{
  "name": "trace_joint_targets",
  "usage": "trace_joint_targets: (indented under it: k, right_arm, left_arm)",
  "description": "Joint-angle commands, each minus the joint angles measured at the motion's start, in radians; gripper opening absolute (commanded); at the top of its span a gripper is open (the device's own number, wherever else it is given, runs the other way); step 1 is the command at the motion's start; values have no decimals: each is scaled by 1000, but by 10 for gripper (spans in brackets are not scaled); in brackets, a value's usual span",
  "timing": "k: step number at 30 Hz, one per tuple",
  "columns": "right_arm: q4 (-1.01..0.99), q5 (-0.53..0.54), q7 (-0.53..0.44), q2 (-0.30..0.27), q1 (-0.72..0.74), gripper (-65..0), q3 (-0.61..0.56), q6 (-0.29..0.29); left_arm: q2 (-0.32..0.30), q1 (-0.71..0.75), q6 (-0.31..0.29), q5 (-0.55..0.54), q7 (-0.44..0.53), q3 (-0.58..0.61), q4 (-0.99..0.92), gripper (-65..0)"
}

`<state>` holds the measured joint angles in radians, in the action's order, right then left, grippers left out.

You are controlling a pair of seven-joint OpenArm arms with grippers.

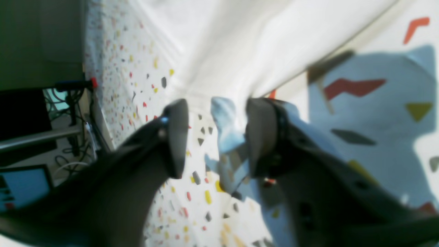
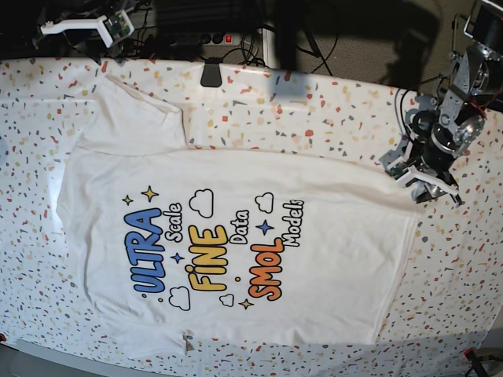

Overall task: Fold the T-shirt properly
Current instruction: 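Move both grippers down to the shirt's shoulder corners by the collar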

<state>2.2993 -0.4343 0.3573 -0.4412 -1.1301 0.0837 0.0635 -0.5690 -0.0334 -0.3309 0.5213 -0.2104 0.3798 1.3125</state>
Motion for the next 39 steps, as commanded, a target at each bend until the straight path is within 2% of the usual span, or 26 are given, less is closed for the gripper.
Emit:
trace_joint_targets:
  k: [1,4,6,11,14,16,18,20,31,37,39]
  right_arm:
    - [19,-21,-14,-5,-11,-474,2,-13]
    - [19,-61,-14,-5,-12,-475,2,-13]
    - [19,-68,-14,-5,-11,-474,2,-13]
    - [19,-68,-24,-5,-11,-474,2,-13]
    - [17,-64,-69,-5,-11,-470,2,-12]
    - [17,-64,-81,-20,-11,-414,2,-12]
    - [16,-63,-83,-55,-5,-343,2,-12]
    - [5,-64,-86,-91,19,-302,2,-12]
    - [-224,-64,-90,-300,217,-303,1,-11]
    - [-370,-74,-132,-356,261,-303,1,33]
    - [-408,-112,-149,-370,264,-303,1,34]
  left_arm:
    - [-8,2,-45,-13,2,4,-1,-451]
    - [-13,3,-95,-13,-2,4,-1,-601]
    - [-13,3,-116,-14,-3,4,-2,-650]
    - [-13,3,-115,-16,-5,4,-2,-650]
    - [-13,6,-115,-18,-36,3,5,-650]
    - [-13,14,-115,-39,-70,3,17,-650]
    - [-13,18,-115,-89,-100,3,31,-650]
    - [-14,20,-115,-132,-122,3,49,-650]
    - [-13,20,-114,-340,-232,3,185,-650]
    - [-13,23,-112,-373,-235,3,192,-650]
    - [-13,29,-89,-373,-234,3,192,-650]
